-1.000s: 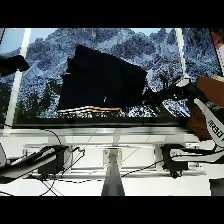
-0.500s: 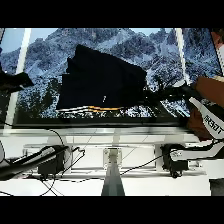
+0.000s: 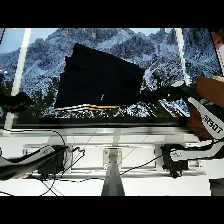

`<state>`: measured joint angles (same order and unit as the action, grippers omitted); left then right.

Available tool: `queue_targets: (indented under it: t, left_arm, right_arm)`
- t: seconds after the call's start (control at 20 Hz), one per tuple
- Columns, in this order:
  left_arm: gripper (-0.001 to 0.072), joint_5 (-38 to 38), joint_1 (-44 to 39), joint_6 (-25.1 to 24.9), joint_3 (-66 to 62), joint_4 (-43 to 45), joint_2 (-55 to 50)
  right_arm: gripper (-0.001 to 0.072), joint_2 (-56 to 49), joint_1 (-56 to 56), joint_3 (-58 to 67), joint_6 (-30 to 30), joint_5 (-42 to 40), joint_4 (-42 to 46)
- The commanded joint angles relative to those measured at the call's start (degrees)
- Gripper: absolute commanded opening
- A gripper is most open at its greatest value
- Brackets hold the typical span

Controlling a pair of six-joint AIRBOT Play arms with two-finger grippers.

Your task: Fold the clothes and pants, and hang the long-sleeved shirts on hangers.

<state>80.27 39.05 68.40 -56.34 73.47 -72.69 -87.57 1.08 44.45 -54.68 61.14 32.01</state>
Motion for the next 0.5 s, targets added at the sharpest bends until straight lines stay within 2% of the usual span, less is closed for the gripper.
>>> queue_targets:
  t: [0.0, 0.1, 0.2, 0.3, 0.45]
  left_arm:
    - [0.055, 0.42, 2.16, -5.11, 5.7, -2.36, -0.81]
    - [0.055, 0.39, 2.19, -7.82, 7.26, -5.18, -2.45]
    - [0.055, 0.39, 2.16, -7.82, 7.93, -9.38, -5.42]
    - [0.0552, 0.35, 2.12, -8.5, 7.93, -15.02, -8.83]
    - [0.0553, -0.94, 2.08, -12.46, 7.93, -24.5, -13.49]
  right_arm:
    - [0.0026, -0.04, -0.07, 0.02, 2.1, -0.92, -0.68]
    - [0.0026, -0.04, -0.07, 0.02, 2.1, -0.76, -0.68]
    - [0.0026, -0.04, -0.07, 0.02, 2.05, -0.68, -0.7]
    - [0.0026, -0.04, -0.07, 0.02, 2.05, -0.66, -0.7]
    - [0.0026, -0.04, -0.07, 0.02, 2.05, -0.68, -0.7]
